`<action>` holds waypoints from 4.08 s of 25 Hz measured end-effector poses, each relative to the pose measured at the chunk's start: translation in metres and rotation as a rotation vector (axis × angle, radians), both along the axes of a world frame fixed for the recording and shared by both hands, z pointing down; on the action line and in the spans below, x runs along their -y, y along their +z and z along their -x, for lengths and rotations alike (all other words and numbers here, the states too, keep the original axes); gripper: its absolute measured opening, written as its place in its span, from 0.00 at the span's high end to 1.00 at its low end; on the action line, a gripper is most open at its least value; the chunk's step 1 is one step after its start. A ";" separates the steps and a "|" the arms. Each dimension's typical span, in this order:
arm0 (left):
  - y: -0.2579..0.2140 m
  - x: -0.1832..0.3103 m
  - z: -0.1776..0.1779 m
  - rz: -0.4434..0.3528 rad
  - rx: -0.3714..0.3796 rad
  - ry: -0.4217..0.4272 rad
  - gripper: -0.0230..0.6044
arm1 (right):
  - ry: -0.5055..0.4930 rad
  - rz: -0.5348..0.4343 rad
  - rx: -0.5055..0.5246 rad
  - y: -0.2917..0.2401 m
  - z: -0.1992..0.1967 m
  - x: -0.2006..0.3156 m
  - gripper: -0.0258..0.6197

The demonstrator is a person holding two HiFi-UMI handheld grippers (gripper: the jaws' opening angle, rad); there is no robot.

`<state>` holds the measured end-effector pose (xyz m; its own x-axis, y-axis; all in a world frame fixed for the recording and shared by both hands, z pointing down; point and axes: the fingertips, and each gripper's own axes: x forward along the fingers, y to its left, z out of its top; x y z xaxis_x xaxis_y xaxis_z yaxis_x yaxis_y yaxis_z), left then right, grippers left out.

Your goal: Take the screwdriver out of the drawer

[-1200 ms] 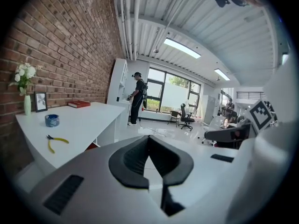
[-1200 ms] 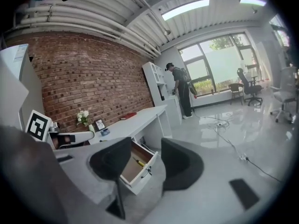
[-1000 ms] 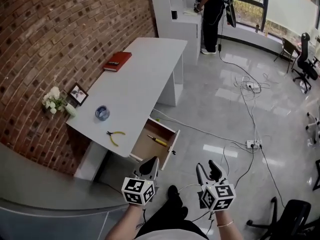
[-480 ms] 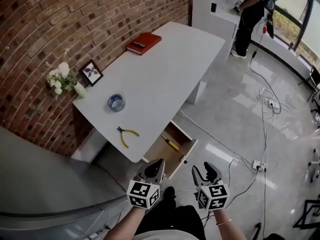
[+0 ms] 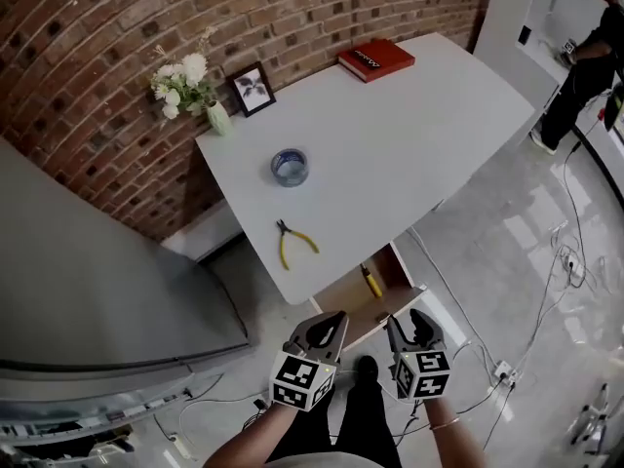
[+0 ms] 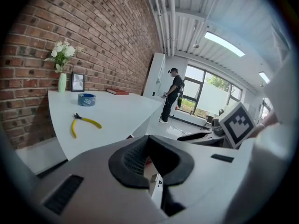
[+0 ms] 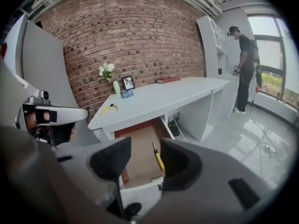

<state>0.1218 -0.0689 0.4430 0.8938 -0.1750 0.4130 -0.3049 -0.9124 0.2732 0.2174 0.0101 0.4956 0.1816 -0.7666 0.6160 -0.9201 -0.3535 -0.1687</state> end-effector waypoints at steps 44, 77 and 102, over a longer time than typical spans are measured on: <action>0.153 0.016 0.022 0.168 0.099 -0.529 0.98 | -0.526 0.427 -0.073 0.224 -0.038 0.114 0.67; 0.172 0.040 0.027 0.237 0.078 -0.592 0.98 | -0.528 0.641 -0.088 0.305 -0.052 0.129 0.67; 0.181 0.043 0.028 0.248 0.101 -0.599 0.98 | -0.606 0.666 -0.167 0.306 -0.044 0.131 0.84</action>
<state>0.0943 -0.1123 0.6237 0.6259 -0.5193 0.5819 -0.7760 -0.4899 0.3973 0.2612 -0.1210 0.8021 -0.0100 -0.2554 0.9668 -0.9740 0.2215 0.0485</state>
